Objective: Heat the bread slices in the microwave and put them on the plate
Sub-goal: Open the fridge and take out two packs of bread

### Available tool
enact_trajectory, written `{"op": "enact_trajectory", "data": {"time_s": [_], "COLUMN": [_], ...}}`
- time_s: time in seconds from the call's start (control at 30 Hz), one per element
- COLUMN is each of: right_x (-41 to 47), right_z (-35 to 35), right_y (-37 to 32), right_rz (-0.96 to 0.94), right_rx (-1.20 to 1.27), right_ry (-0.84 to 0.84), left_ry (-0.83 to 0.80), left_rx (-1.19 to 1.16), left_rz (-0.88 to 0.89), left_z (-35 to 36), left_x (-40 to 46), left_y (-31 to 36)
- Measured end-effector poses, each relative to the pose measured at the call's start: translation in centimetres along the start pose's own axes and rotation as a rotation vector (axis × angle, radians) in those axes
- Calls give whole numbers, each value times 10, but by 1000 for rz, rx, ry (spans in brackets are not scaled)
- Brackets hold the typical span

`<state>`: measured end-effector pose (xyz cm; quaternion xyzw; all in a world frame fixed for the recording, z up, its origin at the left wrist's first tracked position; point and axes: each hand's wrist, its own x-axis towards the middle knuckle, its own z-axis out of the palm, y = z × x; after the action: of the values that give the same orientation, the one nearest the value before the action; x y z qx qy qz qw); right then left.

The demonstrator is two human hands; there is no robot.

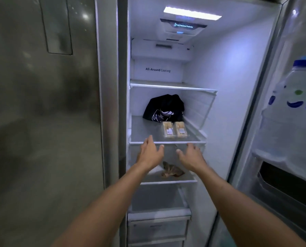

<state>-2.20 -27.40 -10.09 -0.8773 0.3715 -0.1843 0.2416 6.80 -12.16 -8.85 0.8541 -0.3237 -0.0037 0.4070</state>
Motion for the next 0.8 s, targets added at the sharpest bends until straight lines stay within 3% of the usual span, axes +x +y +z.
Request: {"op": "enact_trajectory", "data": {"time_s": [0.43,0.8], "right_x": [225,302], "right_z": [20,48], "right_y": [16,29], "right_rz": [76,74], "right_rx": [-81,-41], "right_ry": [39,-51], "left_ry": [0,-126], "left_rx": [-5,150], "left_rz": [-48,-122], "left_z": [90,138], "left_x": [224,302], "left_y": [7,-1]}}
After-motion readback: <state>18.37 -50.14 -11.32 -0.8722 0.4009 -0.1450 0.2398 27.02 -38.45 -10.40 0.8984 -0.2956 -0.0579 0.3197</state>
